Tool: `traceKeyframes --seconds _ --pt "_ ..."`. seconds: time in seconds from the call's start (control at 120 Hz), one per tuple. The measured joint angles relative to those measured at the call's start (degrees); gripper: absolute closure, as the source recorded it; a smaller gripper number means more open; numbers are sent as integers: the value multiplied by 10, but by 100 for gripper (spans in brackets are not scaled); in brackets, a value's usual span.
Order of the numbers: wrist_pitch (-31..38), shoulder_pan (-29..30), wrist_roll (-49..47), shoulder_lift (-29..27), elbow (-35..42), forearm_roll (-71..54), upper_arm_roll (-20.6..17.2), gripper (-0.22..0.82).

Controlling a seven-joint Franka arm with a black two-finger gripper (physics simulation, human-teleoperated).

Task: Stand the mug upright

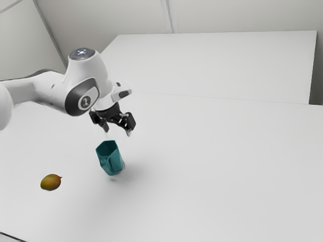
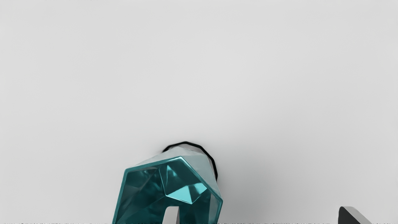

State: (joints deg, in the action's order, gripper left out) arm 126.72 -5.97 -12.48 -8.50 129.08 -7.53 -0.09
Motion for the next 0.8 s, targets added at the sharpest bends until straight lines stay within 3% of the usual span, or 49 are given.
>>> traceKeyframes --seconds 0.542,0.8 --pt "-254 4 -3 70 -272 36 -5 2" --pt "-339 10 -5 102 -367 36 -8 1"
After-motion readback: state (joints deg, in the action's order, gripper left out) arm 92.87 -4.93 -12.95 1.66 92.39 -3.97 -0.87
